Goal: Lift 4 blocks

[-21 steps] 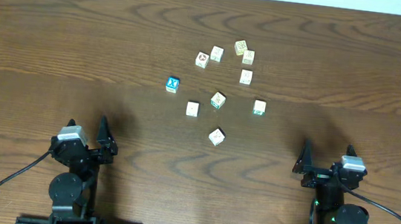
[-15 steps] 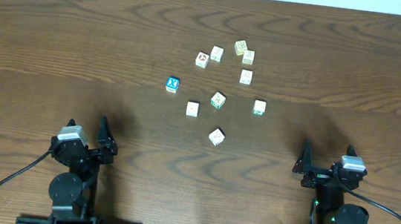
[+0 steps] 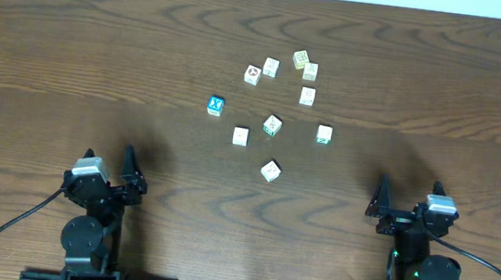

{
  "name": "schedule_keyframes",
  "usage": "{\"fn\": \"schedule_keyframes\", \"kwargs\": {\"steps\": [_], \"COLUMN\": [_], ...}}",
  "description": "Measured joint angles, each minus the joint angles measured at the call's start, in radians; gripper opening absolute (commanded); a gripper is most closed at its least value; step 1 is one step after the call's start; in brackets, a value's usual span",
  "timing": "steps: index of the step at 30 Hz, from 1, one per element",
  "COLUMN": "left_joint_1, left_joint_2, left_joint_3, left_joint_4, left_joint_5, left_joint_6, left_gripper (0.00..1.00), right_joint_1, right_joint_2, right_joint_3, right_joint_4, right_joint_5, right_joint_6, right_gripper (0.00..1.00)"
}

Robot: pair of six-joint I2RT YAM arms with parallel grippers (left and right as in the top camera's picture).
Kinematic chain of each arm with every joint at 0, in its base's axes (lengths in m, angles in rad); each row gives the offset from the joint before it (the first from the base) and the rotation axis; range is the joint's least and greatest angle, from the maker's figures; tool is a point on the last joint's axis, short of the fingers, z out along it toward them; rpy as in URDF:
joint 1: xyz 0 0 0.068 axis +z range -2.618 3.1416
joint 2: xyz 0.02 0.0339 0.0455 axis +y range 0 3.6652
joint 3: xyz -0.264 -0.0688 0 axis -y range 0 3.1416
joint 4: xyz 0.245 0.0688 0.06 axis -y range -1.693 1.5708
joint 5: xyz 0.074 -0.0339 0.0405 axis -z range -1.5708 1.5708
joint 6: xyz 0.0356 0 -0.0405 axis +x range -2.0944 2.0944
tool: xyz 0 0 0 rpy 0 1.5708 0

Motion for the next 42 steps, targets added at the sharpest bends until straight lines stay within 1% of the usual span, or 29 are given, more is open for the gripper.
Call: {"fn": "schedule_keyframes", "kwargs": {"steps": [27,42], "left_joint_1": [0.0,-0.021], "left_joint_2": [0.0,0.0], "left_joint_3": [0.0,0.0], "left_joint_4": [0.0,0.0], "left_joint_5": [0.0,0.0], "left_joint_6": [0.0,0.0], "left_gripper": [0.75,0.75], "right_joint_1": [0.0,0.0], "right_joint_2": [0.0,0.0], "right_joint_3": [0.0,0.0], "right_joint_4": [0.0,0.0], "right_joint_5": [0.0,0.0], "right_joint_6": [0.0,0.0], "right_gripper": [0.99,0.99]}}
